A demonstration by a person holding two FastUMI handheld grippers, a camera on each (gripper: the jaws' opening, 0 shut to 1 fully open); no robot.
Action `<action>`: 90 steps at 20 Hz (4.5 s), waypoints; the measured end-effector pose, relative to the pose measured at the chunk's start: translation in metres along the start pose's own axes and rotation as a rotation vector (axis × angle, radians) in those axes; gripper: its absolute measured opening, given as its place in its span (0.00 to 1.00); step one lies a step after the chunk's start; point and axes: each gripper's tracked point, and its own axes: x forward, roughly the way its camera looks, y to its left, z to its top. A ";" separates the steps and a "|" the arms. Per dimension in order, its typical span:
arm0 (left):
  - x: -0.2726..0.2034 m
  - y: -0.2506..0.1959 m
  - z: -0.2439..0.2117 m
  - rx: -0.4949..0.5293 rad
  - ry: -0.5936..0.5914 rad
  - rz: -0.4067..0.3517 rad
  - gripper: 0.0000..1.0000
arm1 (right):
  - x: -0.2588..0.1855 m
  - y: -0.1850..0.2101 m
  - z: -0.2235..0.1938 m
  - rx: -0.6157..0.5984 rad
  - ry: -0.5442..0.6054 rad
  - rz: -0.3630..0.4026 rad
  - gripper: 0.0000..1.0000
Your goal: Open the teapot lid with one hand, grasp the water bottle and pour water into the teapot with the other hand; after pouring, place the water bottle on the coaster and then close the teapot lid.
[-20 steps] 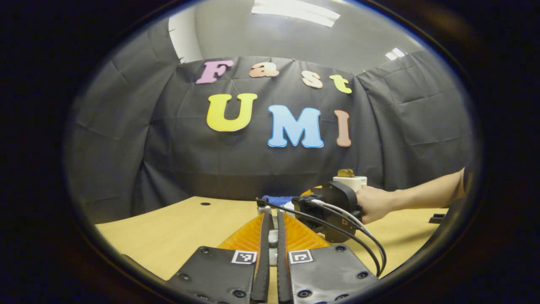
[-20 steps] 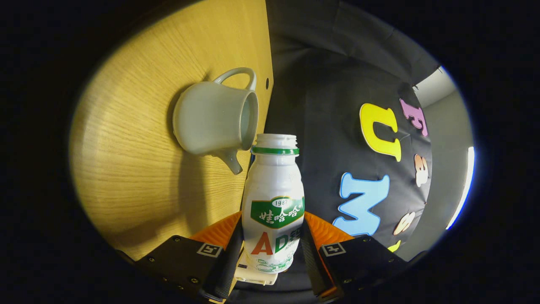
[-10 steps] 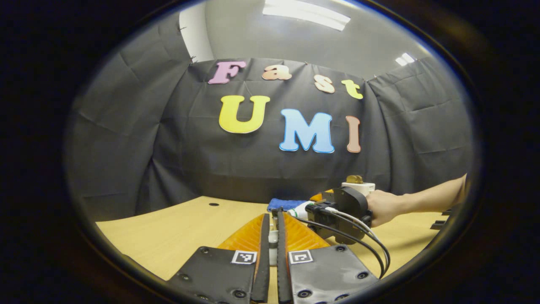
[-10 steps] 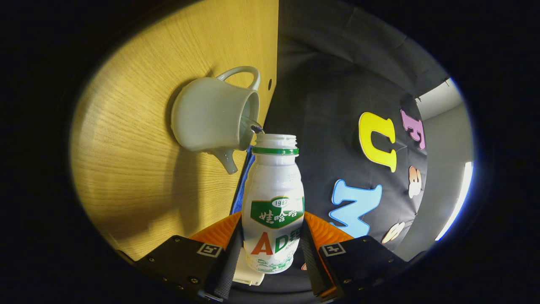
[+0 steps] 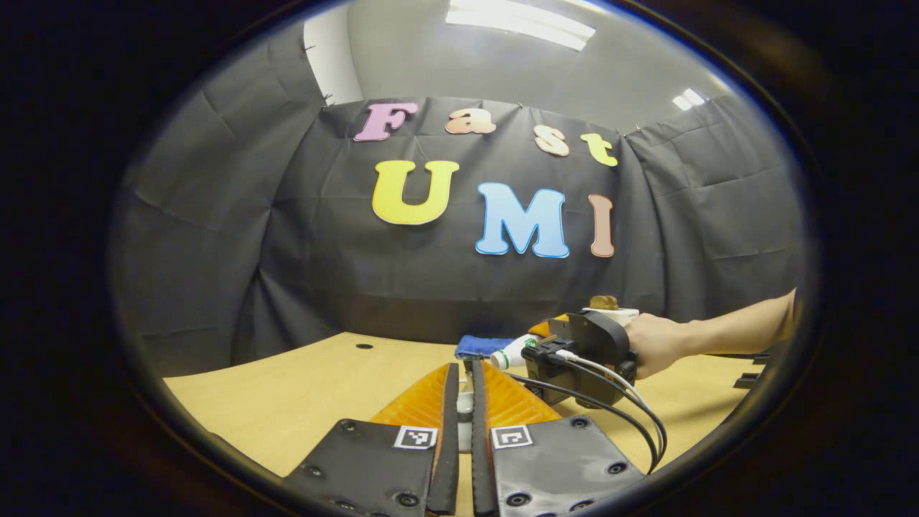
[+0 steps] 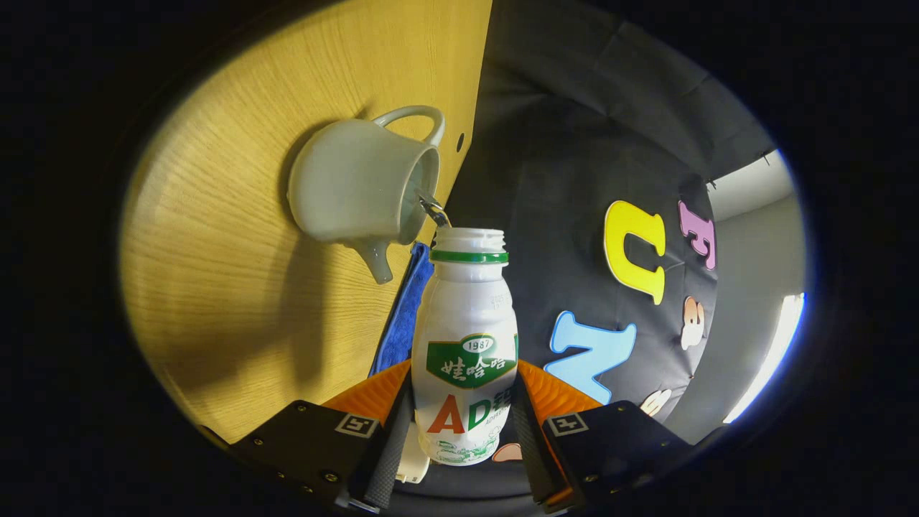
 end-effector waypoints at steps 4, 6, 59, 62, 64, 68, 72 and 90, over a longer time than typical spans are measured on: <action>-0.002 -0.002 -0.001 0.005 0.003 -0.002 0.18 | -0.001 -0.005 -0.001 -0.031 -0.003 -0.023 0.70; -0.001 -0.002 -0.001 0.007 0.002 -0.002 0.13 | -0.001 -0.007 -0.002 -0.040 -0.004 -0.031 0.70; 0.011 -0.007 -0.015 -0.076 0.015 -0.040 0.13 | -0.012 0.013 -0.028 0.582 -0.072 0.016 0.70; 0.024 -0.010 -0.009 -0.063 0.005 -0.056 0.18 | -0.025 0.016 -0.047 0.819 -0.051 0.072 0.70; 0.037 -0.015 -0.006 -0.081 -0.003 -0.084 0.18 | -0.035 0.022 -0.056 0.975 -0.025 0.121 0.70; 0.077 -0.014 -0.007 -0.102 0.014 -0.113 0.18 | -0.053 0.025 -0.069 1.292 -0.039 0.214 0.70; 0.130 -0.016 -0.018 -0.139 0.084 -0.139 0.18 | -0.072 0.021 -0.087 1.475 -0.061 0.197 0.70; 0.252 -0.034 -0.097 -0.018 0.248 -0.110 0.17 | -0.096 0.042 -0.139 1.798 -0.052 0.188 0.70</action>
